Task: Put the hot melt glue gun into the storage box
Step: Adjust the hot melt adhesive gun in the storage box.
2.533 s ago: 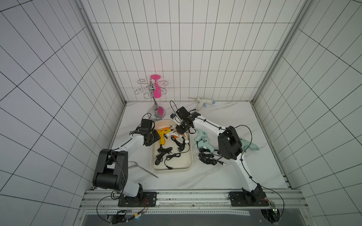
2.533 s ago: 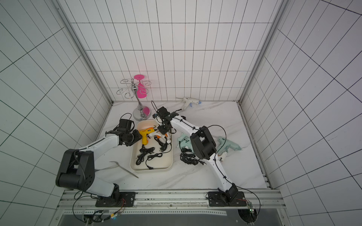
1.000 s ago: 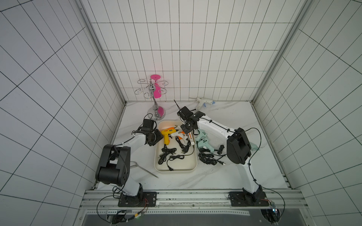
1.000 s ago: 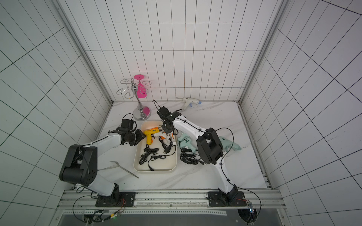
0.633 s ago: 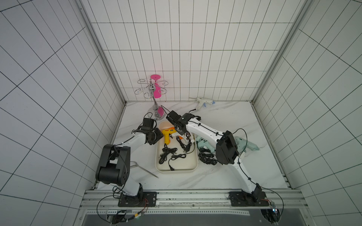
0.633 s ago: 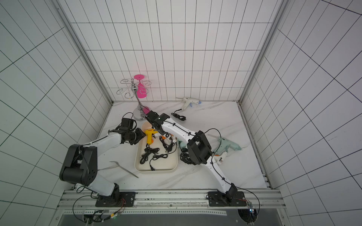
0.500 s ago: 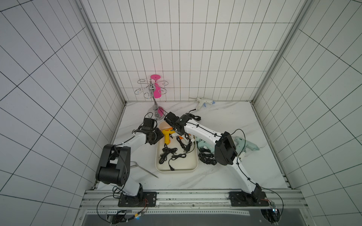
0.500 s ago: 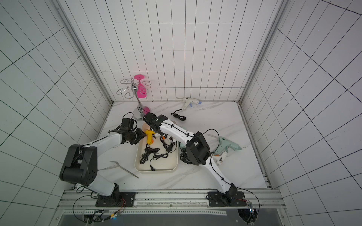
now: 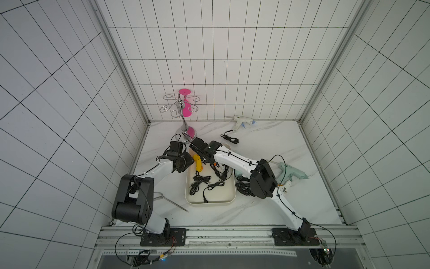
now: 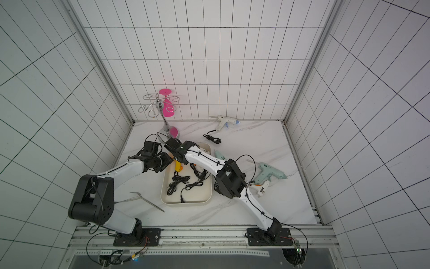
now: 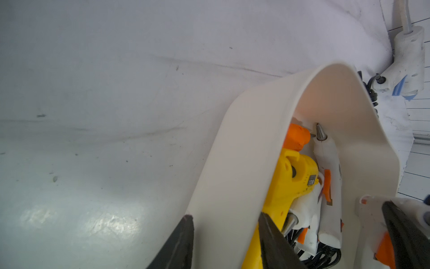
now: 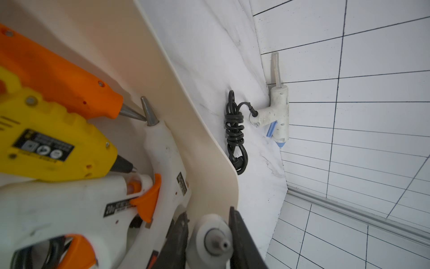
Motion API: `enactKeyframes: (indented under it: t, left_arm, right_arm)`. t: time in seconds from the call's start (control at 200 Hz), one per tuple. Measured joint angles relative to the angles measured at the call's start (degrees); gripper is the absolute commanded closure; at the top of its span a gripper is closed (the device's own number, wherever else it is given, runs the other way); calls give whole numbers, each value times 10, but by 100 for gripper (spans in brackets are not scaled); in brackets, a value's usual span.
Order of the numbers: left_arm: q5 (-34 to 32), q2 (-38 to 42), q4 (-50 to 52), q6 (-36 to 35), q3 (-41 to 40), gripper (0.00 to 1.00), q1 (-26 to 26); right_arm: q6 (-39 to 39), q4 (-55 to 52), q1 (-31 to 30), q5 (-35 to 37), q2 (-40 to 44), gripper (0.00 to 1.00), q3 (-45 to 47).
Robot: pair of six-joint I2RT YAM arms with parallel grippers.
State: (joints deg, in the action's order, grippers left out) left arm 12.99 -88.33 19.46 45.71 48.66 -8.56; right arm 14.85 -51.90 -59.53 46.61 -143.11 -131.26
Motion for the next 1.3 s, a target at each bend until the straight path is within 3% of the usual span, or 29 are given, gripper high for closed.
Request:
enactKeyframes:
  t: [0.12, 0.145, 0.265, 0.395, 0.674, 0.919, 1.019, 1.174, 1.299]
  left_arm:
    - [-5, 7, -2, 6, -10, 53, 3]
    - [-5, 9, -2, 6, -11, 53, 2]
    - [-5, 17, 0, 6, -12, 52, 3]
    - [-11, 25, 2, 5, -12, 52, 4]
    - [-30, 46, 33, -20, 11, 50, 6]
    - [-22, 42, 37, -49, 22, 50, 7]
    - [-16, 23, 35, -55, 24, 51, 5]
    - [-10, -14, 33, -61, 33, 54, -5]
    - [-9, -38, 33, -66, 53, 58, -21]
  right_arm:
    - [10, 21, 2, 33, -42, 89, 0]
    - [10, 24, 2, 39, -47, 84, 0]
    - [3, 28, 3, 54, -49, 44, 0]
    - [-12, 10, 3, 61, -46, 30, 0]
    - [-49, -53, -1, -12, 39, 18, 1]
    - [-141, -100, 17, -164, 199, 19, 52]
    - [-219, -99, 70, -233, 292, 19, 133]
    - [-342, -80, 226, -305, 459, 22, 328]
    - [-425, -76, 327, -357, 545, 23, 478]
